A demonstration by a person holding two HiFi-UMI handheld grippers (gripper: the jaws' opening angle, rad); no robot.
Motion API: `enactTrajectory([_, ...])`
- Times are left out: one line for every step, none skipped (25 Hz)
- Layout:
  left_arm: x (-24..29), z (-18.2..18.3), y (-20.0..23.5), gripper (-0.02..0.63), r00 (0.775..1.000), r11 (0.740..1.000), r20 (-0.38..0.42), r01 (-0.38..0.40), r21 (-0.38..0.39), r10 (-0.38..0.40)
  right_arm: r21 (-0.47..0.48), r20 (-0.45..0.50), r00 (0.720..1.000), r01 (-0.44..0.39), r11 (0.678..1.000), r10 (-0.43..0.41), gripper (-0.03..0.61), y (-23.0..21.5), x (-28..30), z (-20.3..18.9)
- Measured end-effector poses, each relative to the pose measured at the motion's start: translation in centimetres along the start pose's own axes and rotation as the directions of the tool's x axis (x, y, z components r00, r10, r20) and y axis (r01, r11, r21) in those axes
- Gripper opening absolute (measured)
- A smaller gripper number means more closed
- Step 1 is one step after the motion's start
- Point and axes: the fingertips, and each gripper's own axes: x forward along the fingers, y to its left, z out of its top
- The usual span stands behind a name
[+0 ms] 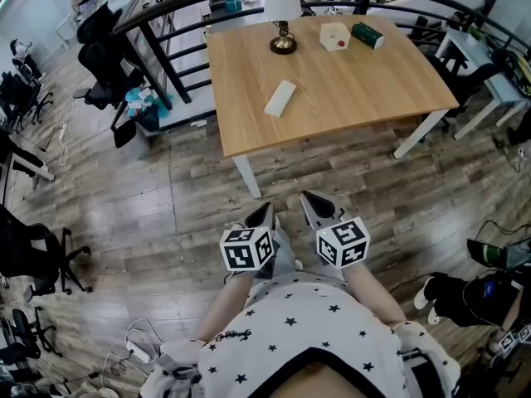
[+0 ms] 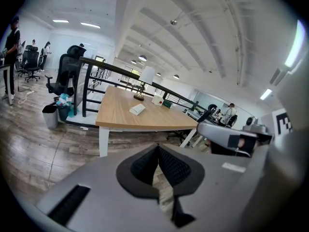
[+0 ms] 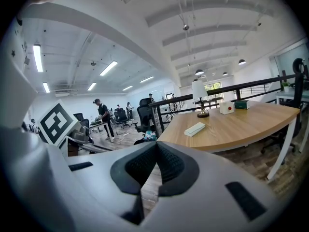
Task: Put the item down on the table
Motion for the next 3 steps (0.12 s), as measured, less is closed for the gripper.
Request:
enactTrajectory([-0.02, -0.08, -0.06, 0.011, 1.0, 1.0, 0.0, 0.001, 0.001, -0.001, 0.001, 0.001, 1.0, 0.0, 1.0, 0.0, -0.005, 0.01, -0.06, -0.06])
enactTrajectory([-0.04, -0.17, -0.12, 0.011, 1.0, 1.0, -0.001, 0.002, 0.002, -0.002, 0.001, 0.002, 1.0, 0.0, 1.0, 0.0, -0.006, 0.02, -0.11, -0.12])
enactTrajectory([-0.06, -0.25, -0.18, 0.011, 1.0, 1.0, -0.001, 0.003, 0.004, -0.003, 0.002, 0.003, 1.0, 0.0, 1.0, 0.0, -0.005, 0.03, -0.16, -0.17])
